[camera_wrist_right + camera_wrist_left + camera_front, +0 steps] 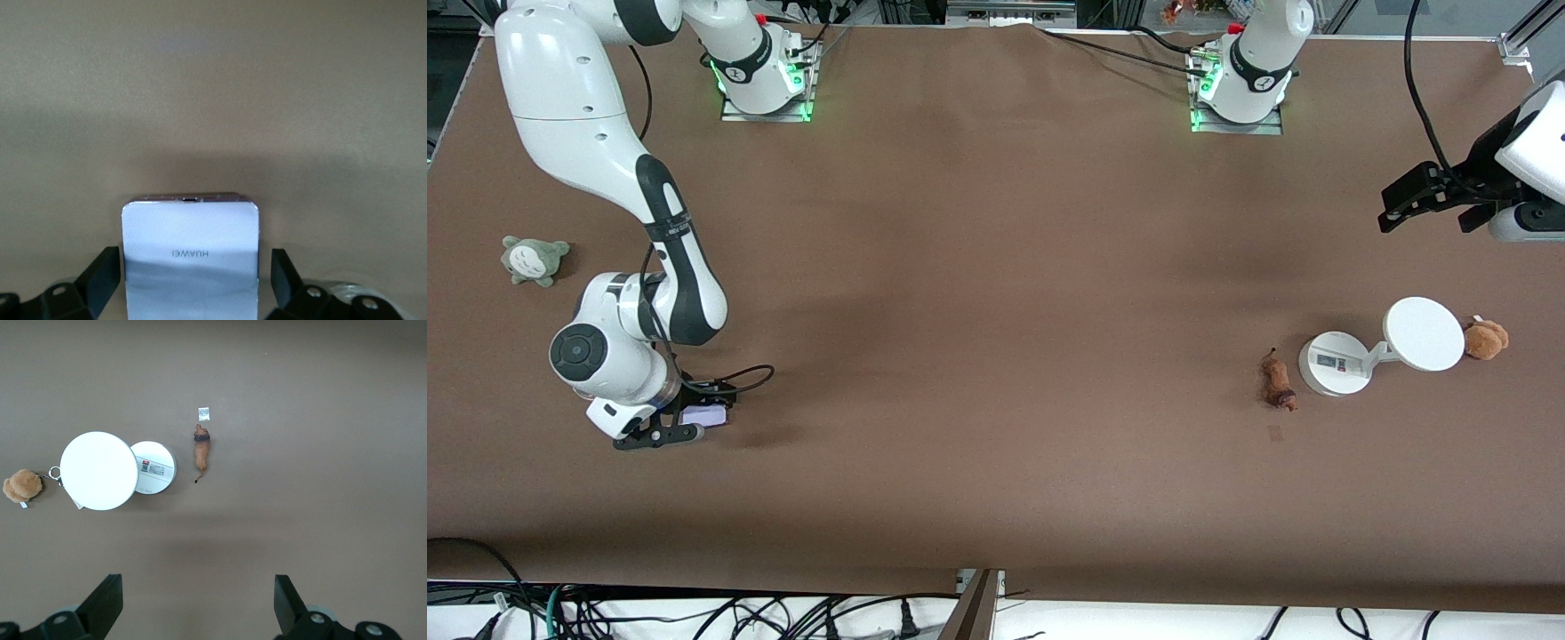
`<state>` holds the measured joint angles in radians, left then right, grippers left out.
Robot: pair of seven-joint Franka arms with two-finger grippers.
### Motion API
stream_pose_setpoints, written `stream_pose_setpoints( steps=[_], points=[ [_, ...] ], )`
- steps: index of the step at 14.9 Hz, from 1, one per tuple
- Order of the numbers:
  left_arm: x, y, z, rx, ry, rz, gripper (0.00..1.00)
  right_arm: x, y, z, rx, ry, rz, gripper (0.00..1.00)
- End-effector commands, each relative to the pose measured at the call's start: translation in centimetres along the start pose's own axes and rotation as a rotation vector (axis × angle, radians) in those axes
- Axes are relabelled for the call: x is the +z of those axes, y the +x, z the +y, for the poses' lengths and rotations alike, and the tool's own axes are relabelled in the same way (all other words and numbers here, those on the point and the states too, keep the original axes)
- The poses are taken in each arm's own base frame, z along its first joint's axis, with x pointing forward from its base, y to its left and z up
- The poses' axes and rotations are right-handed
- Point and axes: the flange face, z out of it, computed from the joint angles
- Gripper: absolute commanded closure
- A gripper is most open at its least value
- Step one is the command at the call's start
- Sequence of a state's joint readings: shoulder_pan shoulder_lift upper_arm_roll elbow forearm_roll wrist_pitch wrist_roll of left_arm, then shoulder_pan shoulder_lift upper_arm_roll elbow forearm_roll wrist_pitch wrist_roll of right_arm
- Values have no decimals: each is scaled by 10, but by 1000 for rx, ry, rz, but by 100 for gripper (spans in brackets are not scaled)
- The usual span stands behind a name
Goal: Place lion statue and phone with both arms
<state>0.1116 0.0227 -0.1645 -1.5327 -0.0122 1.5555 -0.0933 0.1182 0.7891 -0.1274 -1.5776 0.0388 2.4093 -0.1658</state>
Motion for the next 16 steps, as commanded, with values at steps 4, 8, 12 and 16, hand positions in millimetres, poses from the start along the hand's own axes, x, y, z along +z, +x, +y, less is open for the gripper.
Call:
stream_pose_setpoints(
  steps=[4, 8, 12, 16],
  points=[
    [-6, 4, 1, 10, -3, 1, 0, -55, 4, 3, 8, 27, 0, 0],
    [-6, 4, 1, 5, -3, 3, 0, -138, -4, 2, 27, 53, -42, 0],
    [5, 10, -14, -24, -7, -20, 0, -258, -33, 2, 109, 88, -150, 0],
    [6, 11, -16, -29, -7, -21, 0, -347, -75, 2, 120, 107, -260, 0]
  ],
)
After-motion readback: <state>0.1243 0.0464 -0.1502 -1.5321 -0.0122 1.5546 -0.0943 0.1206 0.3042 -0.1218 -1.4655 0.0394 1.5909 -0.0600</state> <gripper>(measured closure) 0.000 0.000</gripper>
